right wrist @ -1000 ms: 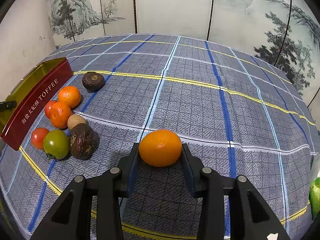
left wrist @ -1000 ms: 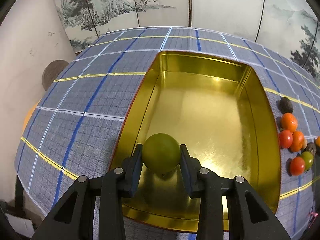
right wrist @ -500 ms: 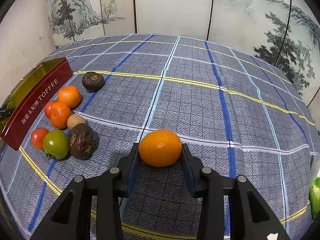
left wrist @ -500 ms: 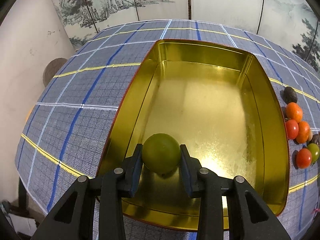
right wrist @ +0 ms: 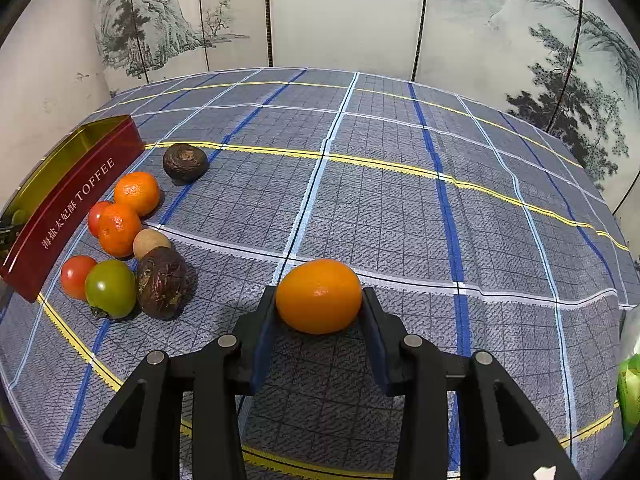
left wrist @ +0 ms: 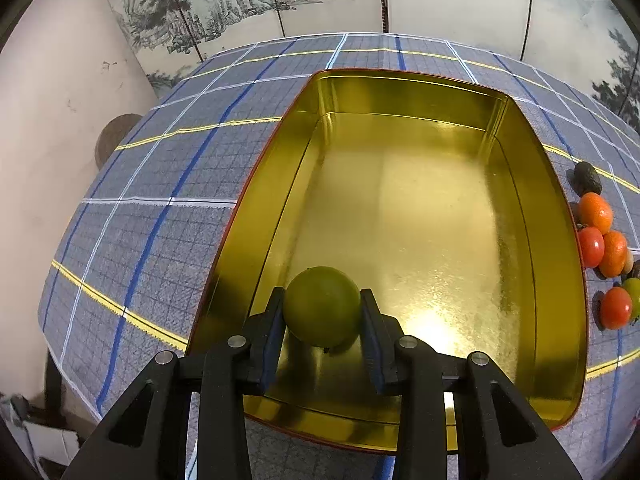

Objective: Organize fruits
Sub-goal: 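Carry the green tomato into the gold tin and open the left tool while the right holds the mandarin, then carry the orange mandarin into the gold tin and open the right tool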

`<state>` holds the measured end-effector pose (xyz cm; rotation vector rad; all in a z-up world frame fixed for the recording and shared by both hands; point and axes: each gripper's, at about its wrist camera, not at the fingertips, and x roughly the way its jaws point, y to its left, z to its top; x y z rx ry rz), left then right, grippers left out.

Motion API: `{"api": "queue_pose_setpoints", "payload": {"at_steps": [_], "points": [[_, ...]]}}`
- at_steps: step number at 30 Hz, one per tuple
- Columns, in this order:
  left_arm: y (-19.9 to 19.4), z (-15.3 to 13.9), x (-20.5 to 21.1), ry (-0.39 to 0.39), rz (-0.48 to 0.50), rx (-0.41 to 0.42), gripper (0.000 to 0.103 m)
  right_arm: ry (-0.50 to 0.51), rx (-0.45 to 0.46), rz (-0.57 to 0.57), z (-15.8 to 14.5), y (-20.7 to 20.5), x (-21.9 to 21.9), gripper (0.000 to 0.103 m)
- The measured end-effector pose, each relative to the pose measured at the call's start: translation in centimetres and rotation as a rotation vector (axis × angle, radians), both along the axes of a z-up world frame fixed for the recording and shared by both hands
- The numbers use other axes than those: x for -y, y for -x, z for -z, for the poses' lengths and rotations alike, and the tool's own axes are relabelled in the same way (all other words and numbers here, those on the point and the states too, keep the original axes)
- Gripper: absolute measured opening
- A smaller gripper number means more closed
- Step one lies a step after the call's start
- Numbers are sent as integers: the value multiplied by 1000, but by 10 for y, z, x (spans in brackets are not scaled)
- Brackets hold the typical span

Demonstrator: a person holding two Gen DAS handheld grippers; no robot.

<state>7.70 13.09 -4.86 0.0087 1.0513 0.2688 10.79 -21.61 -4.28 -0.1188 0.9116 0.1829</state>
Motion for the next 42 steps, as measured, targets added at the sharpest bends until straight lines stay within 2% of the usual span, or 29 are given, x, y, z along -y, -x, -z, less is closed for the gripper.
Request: {"api": "queue_pose_setpoints", "payload": {"at_steps": [10,18,22,28,32,42], "points": [[0,1,1,-1,2,-4,37,1,1,0,0,0,0,35],[0,-3,-4,41,7,10,41,2,2,0,0,0,-1,34],[3,-10,-6,61,15,47,54,6,5,3,-1,1,0,33],[14,-35,-6,133,53,161,61,-1,17,24,-6,1,1,33],[26,-52,-12,154,39,241,65,-9,44,12,-22,0,-8,33],[55,-72,-51,102,-90,301,69,-83,102,-192,-70,2,-90,33]]}}
